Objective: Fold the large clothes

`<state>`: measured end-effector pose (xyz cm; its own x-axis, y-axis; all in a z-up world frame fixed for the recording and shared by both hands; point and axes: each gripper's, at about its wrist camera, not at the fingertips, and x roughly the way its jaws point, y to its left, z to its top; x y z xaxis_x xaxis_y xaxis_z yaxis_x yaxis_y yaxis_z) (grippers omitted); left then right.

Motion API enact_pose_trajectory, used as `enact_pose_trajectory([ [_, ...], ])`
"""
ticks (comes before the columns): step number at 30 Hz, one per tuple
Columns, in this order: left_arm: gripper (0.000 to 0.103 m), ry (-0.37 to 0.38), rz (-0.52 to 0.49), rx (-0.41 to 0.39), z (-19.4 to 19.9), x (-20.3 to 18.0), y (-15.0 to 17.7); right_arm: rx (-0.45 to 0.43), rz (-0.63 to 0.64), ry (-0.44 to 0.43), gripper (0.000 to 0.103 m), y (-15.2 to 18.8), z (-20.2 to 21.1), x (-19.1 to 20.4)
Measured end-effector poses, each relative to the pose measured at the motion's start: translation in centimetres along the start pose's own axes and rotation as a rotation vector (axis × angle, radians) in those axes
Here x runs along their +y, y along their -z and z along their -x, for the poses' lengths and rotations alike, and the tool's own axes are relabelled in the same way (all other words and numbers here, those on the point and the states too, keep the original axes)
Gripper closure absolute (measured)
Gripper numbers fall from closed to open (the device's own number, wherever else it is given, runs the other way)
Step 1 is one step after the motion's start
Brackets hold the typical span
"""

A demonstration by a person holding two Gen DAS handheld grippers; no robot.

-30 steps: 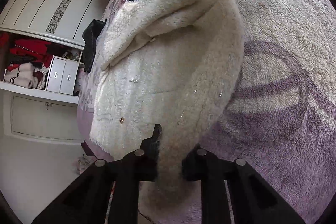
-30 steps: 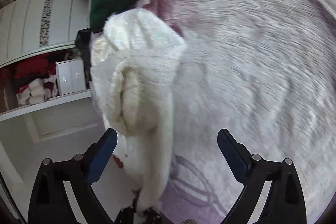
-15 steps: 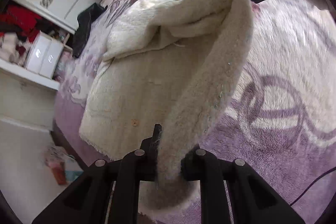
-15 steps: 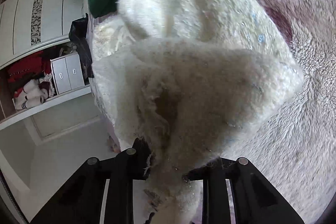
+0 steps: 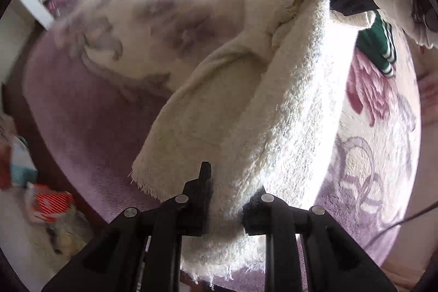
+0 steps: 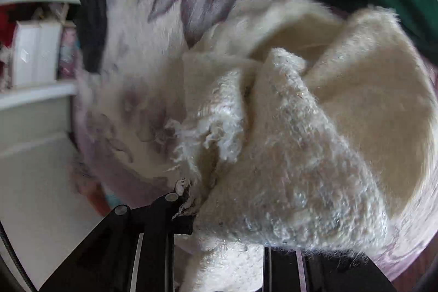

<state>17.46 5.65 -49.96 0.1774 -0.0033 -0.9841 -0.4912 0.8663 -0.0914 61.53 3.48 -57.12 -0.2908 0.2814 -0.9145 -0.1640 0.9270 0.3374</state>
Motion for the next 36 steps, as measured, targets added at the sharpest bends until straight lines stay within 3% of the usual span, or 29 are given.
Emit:
enact_pose_trajectory([
  [2,0.077,0.073,0.064,0.061,-2.7,4.2,-0.5,0.034,0.023,0.078,0.076,-1.1,-3.3,2.0],
  [4,0.068,0.101,0.123,0.100,-4.4,8.1,-0.4,0.037,-0.018,0.078,0.064,-1.8,-4.8,3.0],
  [6,0.039,0.153,0.185,0.105,-4.9,10.9,0.3,0.050,-0.059,0.029,0.038,-2.1,-5.2,3.3],
  [7,0.019,0.192,0.240,0.111,-5.0,13.0,0.7,0.050,-0.066,-0.026,0.029,-1.8,-5.2,2.8],
  [8,0.018,0.227,0.274,0.110,-4.9,14.1,1.1,0.052,-0.071,-0.082,0.022,-1.9,-5.0,2.8],
  [9,0.018,0.278,0.311,0.108,-4.8,15.3,1.5,0.060,-0.069,-0.136,0.021,-1.6,-4.4,2.6],
  [12,0.018,0.326,0.380,0.117,-4.7,16.5,2.3,0.050,-0.084,-0.289,0.021,-0.5,-1.5,0.7],
  [14,0.018,0.353,0.420,0.107,-4.6,16.4,2.0,0.010,-0.107,-0.327,0.021,0.5,1.0,-1.4],
  [16,0.018,0.353,0.372,0.097,-4.7,15.0,1.0,-0.061,-0.141,-0.299,0.021,1.3,3.6,-4.2],
  [18,0.020,0.325,0.321,0.080,-4.9,14.1,0.1,-0.130,-0.164,-0.278,0.026,1.5,5.0,-6.3],
  [19,0.039,0.307,0.297,0.062,-5.1,13.4,-0.8,-0.135,-0.165,-0.277,0.030,1.4,5.1,-6.8],
  [20,0.087,0.297,0.279,0.052,-5.4,12.9,-1.1,-0.126,-0.169,-0.278,0.044,0.9,4.5,-7.6],
  [21,0.097,0.272,0.265,0.065,-5.8,13.0,-1.7,-0.113,-0.176,-0.282,0.053,0.3,3.7,-7.8],
  [24,0.097,0.218,0.259,0.060,-6.8,14.0,-1.8,-0.114,-0.150,-0.293,0.056,-2.6,0.4,-6.6],
  [27,0.097,0.211,0.265,0.091,-7.7,14.2,-2.1,-0.107,-0.078,-0.191,0.055,-6.0,-4.6,-3.7],
  [29,0.096,0.198,0.247,0.107,-7.7,14.0,-2.8,-0.079,-0.069,-0.177,0.055,-7.4,-7.0,-3.7],
  [32,0.096,0.167,0.220,0.134,-7.4,13.4,-3.8,-0.044,-0.023,-0.212,0.049,-7.5,-5.1,-3.3],
  [35,0.096,0.160,0.187,0.154,-6.1,12.7,-3.8,-0.072,0.084,-0.263,0.047,-4.3,0.2,-4.7],
  [36,0.096,0.166,0.184,0.162,-5.5,12.7,-3.7,-0.087,0.090,-0.268,0.038,-2.4,1.8,-5.9],
])
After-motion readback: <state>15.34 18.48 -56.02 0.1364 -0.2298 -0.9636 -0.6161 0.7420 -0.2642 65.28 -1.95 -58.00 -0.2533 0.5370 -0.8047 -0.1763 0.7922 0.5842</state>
